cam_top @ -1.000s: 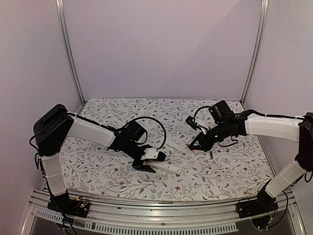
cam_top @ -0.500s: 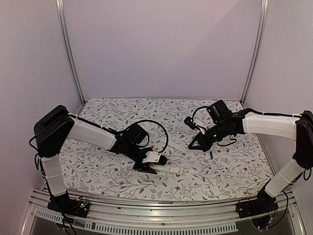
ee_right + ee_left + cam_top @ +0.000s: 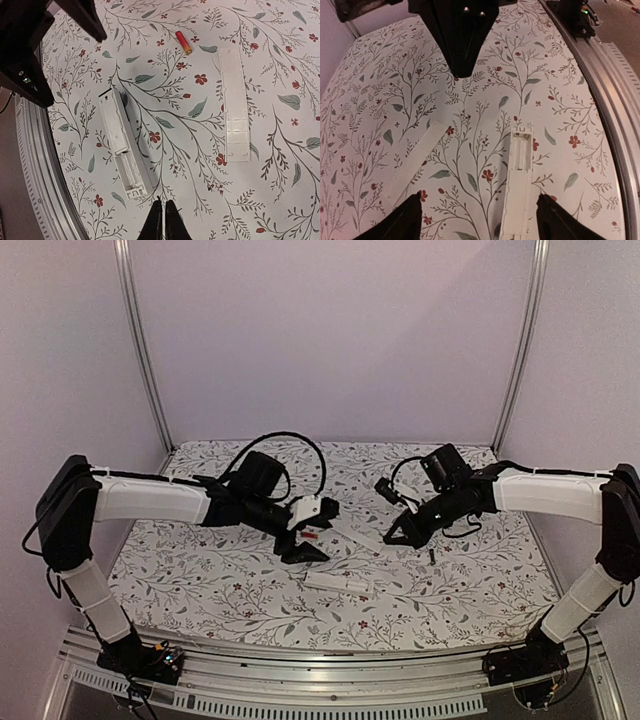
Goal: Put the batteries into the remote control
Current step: Adjust the remote control without the battery cover at the center of the board, then pick up the battery from the center of the board.
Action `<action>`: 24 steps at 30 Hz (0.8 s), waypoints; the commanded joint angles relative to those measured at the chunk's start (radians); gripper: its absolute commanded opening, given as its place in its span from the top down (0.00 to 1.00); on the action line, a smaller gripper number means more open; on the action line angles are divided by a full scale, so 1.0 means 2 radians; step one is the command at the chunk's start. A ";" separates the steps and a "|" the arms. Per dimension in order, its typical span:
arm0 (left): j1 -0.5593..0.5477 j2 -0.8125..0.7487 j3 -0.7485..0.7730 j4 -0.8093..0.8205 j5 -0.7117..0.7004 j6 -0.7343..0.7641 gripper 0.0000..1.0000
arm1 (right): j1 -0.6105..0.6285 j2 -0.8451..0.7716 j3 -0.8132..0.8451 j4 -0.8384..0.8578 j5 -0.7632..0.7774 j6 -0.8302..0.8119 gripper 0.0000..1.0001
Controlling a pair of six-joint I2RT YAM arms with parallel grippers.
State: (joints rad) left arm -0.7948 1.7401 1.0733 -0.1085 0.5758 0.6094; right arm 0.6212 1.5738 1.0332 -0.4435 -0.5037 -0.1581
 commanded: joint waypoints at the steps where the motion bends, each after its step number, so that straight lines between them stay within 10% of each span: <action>1: 0.038 -0.026 -0.019 0.033 -0.017 -0.035 0.16 | -0.001 0.003 0.004 0.015 0.006 0.004 0.95; 9: 0.119 0.071 0.058 -0.030 -0.039 0.091 0.10 | -0.007 -0.017 -0.009 0.033 0.030 0.015 0.69; 24: 0.126 0.249 0.257 -0.189 -0.008 0.171 0.12 | -0.012 -0.052 -0.035 0.040 0.034 0.027 0.63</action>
State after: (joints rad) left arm -0.5350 2.1807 1.5246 -0.3679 0.5354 0.9043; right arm 0.6025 1.4914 0.9737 -0.3737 -0.4465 -0.1158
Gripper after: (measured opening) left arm 0.885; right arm 0.371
